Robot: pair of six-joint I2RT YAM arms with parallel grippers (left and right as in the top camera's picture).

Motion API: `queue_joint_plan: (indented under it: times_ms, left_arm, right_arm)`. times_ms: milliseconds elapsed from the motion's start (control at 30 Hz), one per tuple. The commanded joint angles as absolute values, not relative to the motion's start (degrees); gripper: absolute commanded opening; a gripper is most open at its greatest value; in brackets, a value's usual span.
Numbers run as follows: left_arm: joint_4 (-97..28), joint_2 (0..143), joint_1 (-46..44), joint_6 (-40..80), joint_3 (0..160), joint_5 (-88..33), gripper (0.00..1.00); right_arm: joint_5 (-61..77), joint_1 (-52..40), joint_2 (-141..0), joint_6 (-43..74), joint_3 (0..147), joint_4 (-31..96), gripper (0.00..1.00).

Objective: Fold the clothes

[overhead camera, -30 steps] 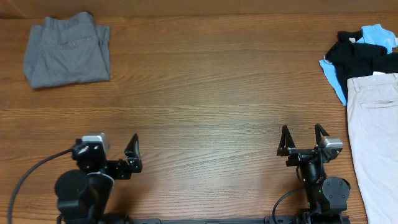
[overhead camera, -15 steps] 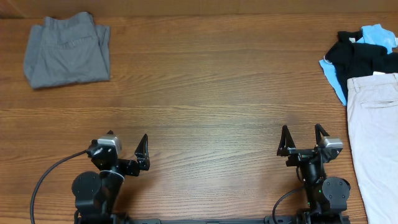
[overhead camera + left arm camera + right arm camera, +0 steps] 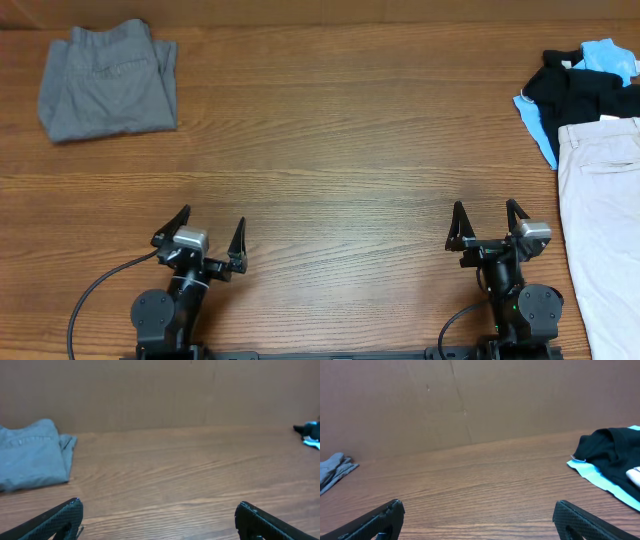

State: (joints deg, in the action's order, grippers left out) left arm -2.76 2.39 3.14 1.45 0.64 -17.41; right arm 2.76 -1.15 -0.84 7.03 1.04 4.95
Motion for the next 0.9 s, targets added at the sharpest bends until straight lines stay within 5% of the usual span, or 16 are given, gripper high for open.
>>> queue_joint_plan:
  times_ms: [0,467,867]
  left_arm:
    - [-2.33,0.62,2.52,-2.85,0.30,-17.43,1.00]
    - [-4.08,0.16,2.55,-2.15,0.27,2.57,1.00]
    - [-4.19,0.25,2.57,-2.17,0.27,2.74,1.00]
  right_arm:
    - [3.11,-0.89,-0.23,6.61,0.45,4.58,1.00]
    - [3.11,-0.89,-0.21,6.63,0.45,4.58,1.00]
    - [3.11,-0.89,-0.21,6.61,0.45,4.58,1.00]
